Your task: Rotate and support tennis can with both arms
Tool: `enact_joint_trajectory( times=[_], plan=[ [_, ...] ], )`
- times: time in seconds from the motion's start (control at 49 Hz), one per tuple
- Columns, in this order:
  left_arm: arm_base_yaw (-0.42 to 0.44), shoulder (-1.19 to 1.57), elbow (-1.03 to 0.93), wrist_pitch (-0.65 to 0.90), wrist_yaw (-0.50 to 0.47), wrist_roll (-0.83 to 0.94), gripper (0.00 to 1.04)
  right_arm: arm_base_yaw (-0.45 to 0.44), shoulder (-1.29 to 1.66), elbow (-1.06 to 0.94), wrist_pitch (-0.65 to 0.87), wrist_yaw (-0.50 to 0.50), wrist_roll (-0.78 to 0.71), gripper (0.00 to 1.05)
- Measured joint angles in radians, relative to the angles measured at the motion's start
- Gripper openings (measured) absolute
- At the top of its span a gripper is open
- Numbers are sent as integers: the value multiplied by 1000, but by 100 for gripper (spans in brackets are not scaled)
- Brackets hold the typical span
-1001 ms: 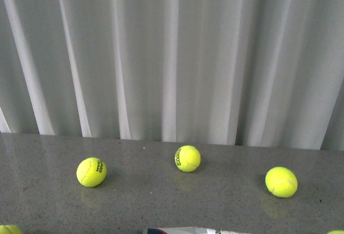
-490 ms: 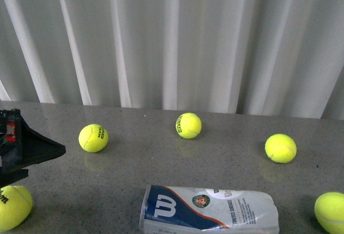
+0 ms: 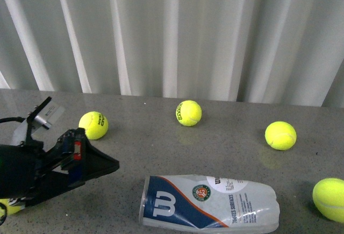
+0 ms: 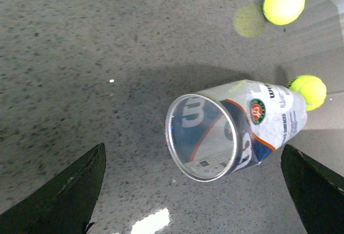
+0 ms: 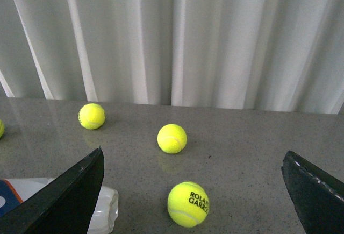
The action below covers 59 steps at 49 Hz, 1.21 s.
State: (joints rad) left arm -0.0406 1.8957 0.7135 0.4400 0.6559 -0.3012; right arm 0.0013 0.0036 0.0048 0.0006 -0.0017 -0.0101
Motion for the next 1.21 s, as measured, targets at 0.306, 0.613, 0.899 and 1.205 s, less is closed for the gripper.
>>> enact_joint_trajectory(
  times=[0.306, 0.613, 0.899, 1.205],
  plan=[
    [-74, 44, 17, 80, 15, -74, 98, 0, 0, 0, 0, 0, 0, 98],
    [-137, 122, 50, 138, -1, -132, 98, 0, 0, 0, 0, 0, 0, 98],
    [-190, 150, 57, 224, 14, -219, 98, 0, 0, 0, 0, 0, 0, 98],
    [-259, 249, 75, 344, 15, -345, 98, 0, 0, 0, 0, 0, 0, 98]
  ],
)
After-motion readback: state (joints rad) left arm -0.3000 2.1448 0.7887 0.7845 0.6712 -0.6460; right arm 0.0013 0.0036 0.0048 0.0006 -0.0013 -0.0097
